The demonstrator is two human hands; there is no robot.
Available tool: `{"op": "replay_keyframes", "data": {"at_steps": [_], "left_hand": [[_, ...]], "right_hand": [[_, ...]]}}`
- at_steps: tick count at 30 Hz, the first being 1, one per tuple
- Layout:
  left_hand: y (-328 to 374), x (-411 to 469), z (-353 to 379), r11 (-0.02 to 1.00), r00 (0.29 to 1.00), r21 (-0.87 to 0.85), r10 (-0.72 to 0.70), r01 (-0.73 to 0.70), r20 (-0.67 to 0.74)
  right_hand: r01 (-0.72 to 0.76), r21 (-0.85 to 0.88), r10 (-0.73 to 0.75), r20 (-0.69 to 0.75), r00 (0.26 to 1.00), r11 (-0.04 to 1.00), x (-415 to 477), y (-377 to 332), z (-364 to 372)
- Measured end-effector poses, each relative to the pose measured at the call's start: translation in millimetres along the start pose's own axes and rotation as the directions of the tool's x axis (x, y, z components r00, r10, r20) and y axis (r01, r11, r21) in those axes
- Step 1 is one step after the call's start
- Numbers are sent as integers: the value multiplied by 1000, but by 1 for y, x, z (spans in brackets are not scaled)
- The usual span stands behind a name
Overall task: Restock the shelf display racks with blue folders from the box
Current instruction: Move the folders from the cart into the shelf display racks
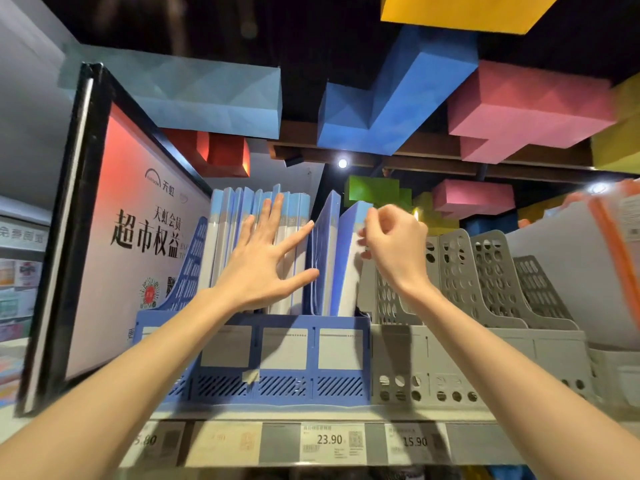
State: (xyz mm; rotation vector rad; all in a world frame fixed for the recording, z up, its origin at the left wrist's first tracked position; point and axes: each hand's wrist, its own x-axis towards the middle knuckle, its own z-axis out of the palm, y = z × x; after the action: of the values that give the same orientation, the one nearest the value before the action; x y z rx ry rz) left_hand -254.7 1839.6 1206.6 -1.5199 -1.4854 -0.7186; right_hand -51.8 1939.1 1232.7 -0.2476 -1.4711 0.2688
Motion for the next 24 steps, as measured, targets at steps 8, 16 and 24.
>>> {"op": "replay_keyframes", "data": {"at_steps": [8,16,24], "left_hand": [[22,5,8,998,997,-13,-69,69,-28],[16,5,10,999,999,-11,-36,36,-6],[16,5,5,999,998,9,-53,53,19]], "right_hand": [[-358,-48,350,373,860,932,-24,34,0],[-356,209,215,495,842,911,-33,30,11],[-360,240,204,497,843,902,-34,35,16]]}}
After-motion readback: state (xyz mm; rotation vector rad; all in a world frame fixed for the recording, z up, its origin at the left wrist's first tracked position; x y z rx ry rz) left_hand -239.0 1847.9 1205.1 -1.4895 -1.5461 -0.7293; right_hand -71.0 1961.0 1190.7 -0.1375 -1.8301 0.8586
